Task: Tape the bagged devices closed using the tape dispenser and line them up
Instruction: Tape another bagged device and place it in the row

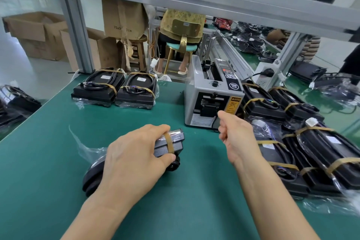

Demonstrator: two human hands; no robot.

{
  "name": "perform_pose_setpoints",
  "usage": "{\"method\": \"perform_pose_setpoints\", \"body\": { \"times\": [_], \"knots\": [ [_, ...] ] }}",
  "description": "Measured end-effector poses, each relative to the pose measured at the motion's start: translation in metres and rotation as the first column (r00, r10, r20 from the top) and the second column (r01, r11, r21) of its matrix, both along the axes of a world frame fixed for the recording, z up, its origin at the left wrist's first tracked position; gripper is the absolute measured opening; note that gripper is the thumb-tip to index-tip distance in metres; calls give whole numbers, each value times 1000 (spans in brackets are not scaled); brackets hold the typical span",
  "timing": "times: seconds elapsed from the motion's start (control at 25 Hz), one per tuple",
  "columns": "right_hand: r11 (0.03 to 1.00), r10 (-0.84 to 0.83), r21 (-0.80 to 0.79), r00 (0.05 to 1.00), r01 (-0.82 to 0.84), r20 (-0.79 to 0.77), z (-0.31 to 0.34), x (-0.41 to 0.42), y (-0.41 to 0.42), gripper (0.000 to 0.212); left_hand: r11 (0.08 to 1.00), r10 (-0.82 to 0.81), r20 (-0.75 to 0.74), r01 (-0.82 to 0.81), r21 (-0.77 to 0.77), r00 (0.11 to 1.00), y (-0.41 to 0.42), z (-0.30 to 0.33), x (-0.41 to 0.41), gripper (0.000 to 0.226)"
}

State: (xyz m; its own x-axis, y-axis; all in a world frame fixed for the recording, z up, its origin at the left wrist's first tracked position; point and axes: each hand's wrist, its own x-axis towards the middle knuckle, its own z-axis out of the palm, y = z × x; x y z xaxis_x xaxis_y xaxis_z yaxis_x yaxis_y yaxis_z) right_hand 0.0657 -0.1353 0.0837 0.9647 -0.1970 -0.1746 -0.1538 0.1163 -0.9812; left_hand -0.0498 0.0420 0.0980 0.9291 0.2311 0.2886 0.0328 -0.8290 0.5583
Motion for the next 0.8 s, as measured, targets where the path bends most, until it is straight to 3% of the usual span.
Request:
{"method": "perform_pose_setpoints", "body": {
  "times": [0.2, 0.36, 0.6, 0.68, 0.76, 0.8],
  "knots": [
    [989, -63, -132, 996, 71, 66, 0, 19, 10, 21, 1000, 7, -8, -7, 15, 1000, 0, 1, 1, 54],
    [940, -205, -257, 974, 224, 100, -8, 44, 16, 23, 1000, 4, 4, -4, 0, 1000, 0, 1, 1, 51],
    [874, -284, -372, 950, 313, 133, -7, 55, 23, 24, 1000, 0, 5, 0, 0, 1000, 0, 1, 1, 50],
    [904, -179, -368, 974, 219, 139, 0, 39, 25, 25, 1000, -4, 4, 4, 8, 1000, 1, 1, 1, 50],
    [942, 136, -323, 981, -85, 136, 13, 7, 30, 22, 1000, -9, 2, 8, 16, 1000, 1, 0, 2, 51],
    [917, 300, -314, 944, -246, 136, 18, -12, 33, 21, 1000, -7, 2, 7, 18, 1000, 2, 0, 2, 52]
  ]
}}
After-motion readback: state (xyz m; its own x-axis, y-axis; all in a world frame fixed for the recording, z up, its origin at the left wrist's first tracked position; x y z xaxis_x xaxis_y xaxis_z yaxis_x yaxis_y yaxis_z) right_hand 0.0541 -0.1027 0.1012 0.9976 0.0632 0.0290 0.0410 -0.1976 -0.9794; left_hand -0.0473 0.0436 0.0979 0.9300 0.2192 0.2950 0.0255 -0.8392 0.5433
